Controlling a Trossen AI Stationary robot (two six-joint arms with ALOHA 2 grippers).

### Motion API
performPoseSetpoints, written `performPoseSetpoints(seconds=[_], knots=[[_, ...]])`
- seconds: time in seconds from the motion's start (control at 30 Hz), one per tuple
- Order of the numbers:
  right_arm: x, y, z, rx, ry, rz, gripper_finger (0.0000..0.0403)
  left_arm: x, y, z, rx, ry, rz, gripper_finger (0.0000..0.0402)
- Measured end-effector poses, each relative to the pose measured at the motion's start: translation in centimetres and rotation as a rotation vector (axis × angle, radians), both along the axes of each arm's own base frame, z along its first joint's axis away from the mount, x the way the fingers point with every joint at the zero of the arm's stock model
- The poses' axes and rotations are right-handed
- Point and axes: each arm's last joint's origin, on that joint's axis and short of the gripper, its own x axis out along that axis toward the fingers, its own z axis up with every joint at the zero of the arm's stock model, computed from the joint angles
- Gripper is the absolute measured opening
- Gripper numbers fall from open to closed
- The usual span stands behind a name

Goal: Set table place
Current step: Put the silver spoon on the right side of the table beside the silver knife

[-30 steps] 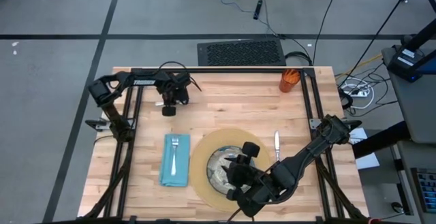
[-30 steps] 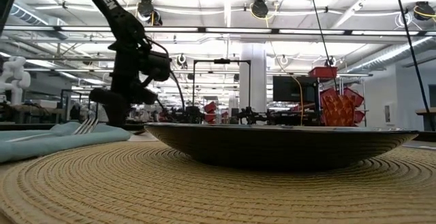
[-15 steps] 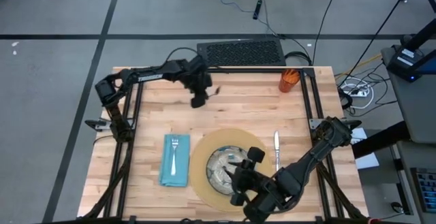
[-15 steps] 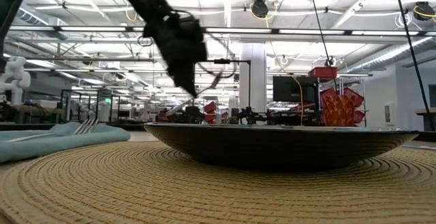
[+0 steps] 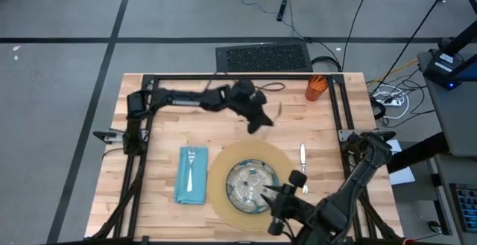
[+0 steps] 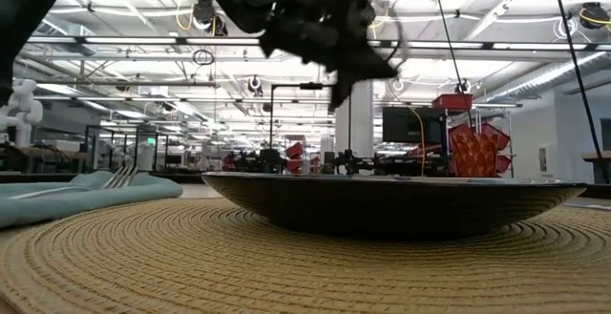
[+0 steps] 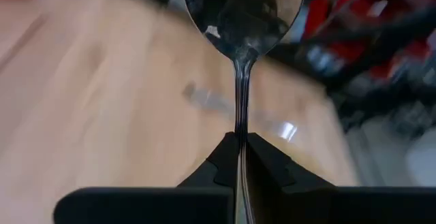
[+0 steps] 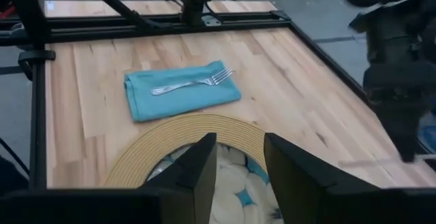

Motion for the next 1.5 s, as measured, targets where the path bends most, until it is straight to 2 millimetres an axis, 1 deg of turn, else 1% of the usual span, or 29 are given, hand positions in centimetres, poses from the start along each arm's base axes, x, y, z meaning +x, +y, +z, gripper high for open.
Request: performPoseSetpoints(seconds=[0.07, 0.13, 0.2, 0.27, 0.33, 0.37, 0.43, 0.47, 0.53, 0.67, 0.77, 0.83, 0.97, 1.1, 1.23, 1.37, 1.4, 1.5], knots=[[-0.8, 0.4, 0.0, -0.008, -0.015, -0.005, 0.0114, 1.6, -2.2, 0.1, -0.043, -0.08, 0.018, 0.0], [-1.6, 1.0, 0.0, -0.016, -0.036, -0.003, 0.0114, 2.8, -4.5, -0.4, -0.101, -0.121, 0.022, 0.0], [-2.4, 1.4, 0.0, -0.023, -0.051, 0.002, 0.0114, 4.0, -6.8, -1.3, -0.156, -0.166, 0.028, 0.0], [-3.1, 1.8, 0.0, -0.025, -0.059, 0.007, 0.0114, 5.0, -8.6, -2.9, -0.207, -0.172, 0.041, 0.0], [-3.7, 2.2, 0.0, -0.023, -0.075, 0.01, 0.0114, 6.3, -9.9, -4.6, -0.231, -0.153, 0.066, 0.0], [-3.9, 2.3, 0.0, -0.019, -0.08, 0.011, 0.0114, 6.8, -10.5, -5.8, -0.238, -0.127, 0.069, 0.0], [-4.0, 2.4, 0.0, -0.012, -0.084, 0.012, 0.0114, 8.1, -11.6, -7.5, -0.265, -0.1, 0.07, 0.0], [-4.1, 2.5, 0.0, -0.01, -0.085, 0.014, 0.0114, 8.8, -12.1, -7.9, -0.278, -0.095, 0.067, 0.0], [-4.1, 2.5, 0.0, -0.009, -0.085, 0.015, 0.0114, 9.8, -12.9, -7.9, -0.278, -0.118, 0.059, 0.0], [-4.2, 2.6, 0.0, -0.006, -0.079, 0.02, 0.0114, 11.4, -14.0, -5.4, -0.256, -0.169, 0.1, 0.0], [-4.3, 2.6, 0.0, -0.015, -0.072, 0.027, 0.0114, 11.9, -14.0, -4.0, -0.234, -0.16, 0.153, 0.0], [-4.4, 2.7, 0.0, -0.021, -0.068, 0.032, 0.0114, 12.0, -13.9, -3.7, -0.222, -0.154, 0.195, 0.0], [-4.5, 2.7, 0.0, -0.043, -0.055, 0.048, 0.0114, 12.1, -13.7, -3.9, -0.238, -0.143, 0.249, 0.0], [-4.5, 2.7, 0.0, -0.066, -0.042, 0.062, 0.0114, 12.6, -14.2, -5.2, -0.299, -0.162, 0.278, 0.0], [-4.5, 2.8, 0.0, -0.084, -0.032, 0.074, 0.0114, 13.3, -14.9, -8.3, -0.358, -0.1, 0.249, 0.0], [-4.5, 2.8, 0.0, -0.096, -0.025, 0.081, 0.0114, 14.4, -16.1, -10.8, -0.429, -0.051, 0.179, 0.0], [-4.5, 2.8, 0.0, -0.097, -0.024, 0.081, 0.0114, 14.7, -16.5, -11.2, -0.432, -0.047, 0.162, 0.0], [-4.5, 2.8, 0.0, -0.099, -0.022, 0.084, 0.0114, 15.5, -17.2, -11.1, -0.457, -0.07, 0.133, 0.0]])
